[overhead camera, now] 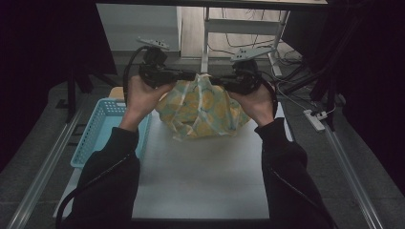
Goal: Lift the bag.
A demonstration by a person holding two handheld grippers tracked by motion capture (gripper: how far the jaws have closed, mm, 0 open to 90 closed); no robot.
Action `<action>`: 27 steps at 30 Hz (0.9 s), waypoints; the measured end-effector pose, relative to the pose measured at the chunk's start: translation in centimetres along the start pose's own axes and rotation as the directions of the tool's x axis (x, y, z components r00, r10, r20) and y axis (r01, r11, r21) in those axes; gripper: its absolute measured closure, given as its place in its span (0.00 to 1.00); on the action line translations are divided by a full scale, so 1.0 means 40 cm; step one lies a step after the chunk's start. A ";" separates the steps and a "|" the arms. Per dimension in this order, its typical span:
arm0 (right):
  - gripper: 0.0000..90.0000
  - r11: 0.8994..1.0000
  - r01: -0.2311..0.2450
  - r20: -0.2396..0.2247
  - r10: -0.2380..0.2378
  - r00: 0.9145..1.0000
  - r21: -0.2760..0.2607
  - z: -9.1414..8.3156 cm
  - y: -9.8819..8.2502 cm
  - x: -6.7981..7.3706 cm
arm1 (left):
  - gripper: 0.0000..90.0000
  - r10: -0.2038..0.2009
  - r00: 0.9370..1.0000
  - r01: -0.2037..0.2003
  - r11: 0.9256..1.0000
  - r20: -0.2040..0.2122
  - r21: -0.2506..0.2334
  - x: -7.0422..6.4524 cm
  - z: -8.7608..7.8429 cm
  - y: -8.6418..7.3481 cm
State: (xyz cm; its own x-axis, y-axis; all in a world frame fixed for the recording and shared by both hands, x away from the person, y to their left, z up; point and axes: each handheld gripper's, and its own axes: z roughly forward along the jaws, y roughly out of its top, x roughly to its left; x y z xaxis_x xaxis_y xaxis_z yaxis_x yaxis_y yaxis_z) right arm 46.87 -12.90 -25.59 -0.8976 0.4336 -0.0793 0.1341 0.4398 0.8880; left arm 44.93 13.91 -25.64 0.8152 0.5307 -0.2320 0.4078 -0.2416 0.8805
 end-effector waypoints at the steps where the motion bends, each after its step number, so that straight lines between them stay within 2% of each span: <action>1: 1.00 1.000 0.003 0.004 -0.003 1.000 -0.001 -0.002 0.007 0.001 | 1.00 0.002 1.000 -0.002 1.000 -0.002 -0.005 -0.001 -0.003 0.006; 9: 1.00 1.000 0.018 0.034 -0.018 0.999 -0.009 -0.019 0.051 0.003 | 1.00 0.009 0.999 -0.011 0.999 -0.043 -0.036 -0.005 -0.027 0.042; 14: 1.00 1.000 0.021 0.048 -0.021 0.999 -0.010 -0.023 0.067 0.002 | 1.00 0.014 0.999 -0.016 0.998 -0.046 -0.056 -0.009 -0.032 0.059; 18: 1.00 1.000 0.021 0.056 -0.021 0.998 0.002 -0.015 0.064 0.003 | 1.00 0.023 0.997 -0.026 0.999 -0.075 -0.033 -0.007 -0.014 0.054; 24: 1.00 1.000 0.006 0.055 -0.006 0.998 0.009 0.002 0.046 -0.004 | 1.00 0.016 0.996 -0.019 0.999 -0.085 -0.033 0.012 0.004 0.046; 27: 1.00 1.000 0.000 0.059 -0.001 0.998 0.013 0.008 0.041 -0.010 | 1.00 0.032 0.993 -0.034 0.999 -0.115 -0.014 0.016 0.015 0.044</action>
State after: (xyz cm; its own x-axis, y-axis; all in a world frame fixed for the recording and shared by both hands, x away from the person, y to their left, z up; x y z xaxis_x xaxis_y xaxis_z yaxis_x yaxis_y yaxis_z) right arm 47.60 -12.10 -24.26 -0.8714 0.4789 -0.1063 0.1396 0.4499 0.8821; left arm 46.40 13.33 -24.50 0.7750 0.6128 -0.1543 0.3741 -0.2482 0.8935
